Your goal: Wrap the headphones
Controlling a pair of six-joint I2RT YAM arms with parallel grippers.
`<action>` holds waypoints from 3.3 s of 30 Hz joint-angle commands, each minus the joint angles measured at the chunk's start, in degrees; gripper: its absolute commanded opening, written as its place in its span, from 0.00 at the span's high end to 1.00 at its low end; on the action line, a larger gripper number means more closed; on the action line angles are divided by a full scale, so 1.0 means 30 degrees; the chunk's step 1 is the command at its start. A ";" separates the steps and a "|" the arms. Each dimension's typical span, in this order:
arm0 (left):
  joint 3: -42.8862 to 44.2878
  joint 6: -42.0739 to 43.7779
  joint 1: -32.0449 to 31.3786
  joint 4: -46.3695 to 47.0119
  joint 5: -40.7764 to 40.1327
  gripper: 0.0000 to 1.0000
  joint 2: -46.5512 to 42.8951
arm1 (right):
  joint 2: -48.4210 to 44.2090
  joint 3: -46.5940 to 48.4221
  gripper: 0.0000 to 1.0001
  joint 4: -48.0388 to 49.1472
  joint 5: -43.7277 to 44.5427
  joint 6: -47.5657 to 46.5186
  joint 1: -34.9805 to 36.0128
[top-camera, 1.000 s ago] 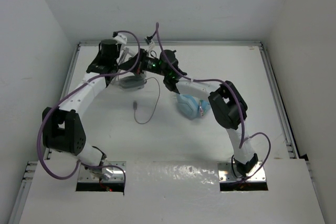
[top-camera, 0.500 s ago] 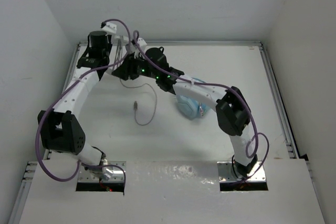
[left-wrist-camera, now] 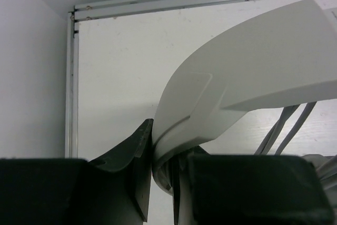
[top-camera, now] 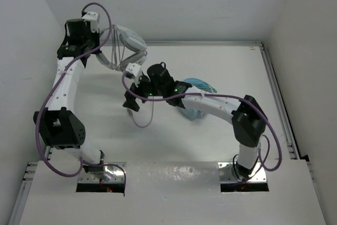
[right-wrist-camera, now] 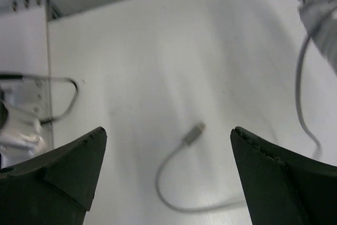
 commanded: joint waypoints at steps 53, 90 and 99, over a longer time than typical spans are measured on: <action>-0.5487 1.2227 -0.4494 -0.5461 -0.1573 1.00 -0.2909 | -0.0258 0.1977 1.00 0.6398 -0.3170 0.7999 -0.9666; -0.1505 0.1829 -0.4700 0.2048 -0.4457 1.00 0.0055 | 0.0912 0.0483 1.00 1.1094 -0.2388 1.7876 -0.3250; 0.1102 0.0099 -0.4642 -0.0355 -0.0554 1.00 0.0227 | 0.1936 0.3528 0.44 0.2416 0.1191 0.9086 -0.1932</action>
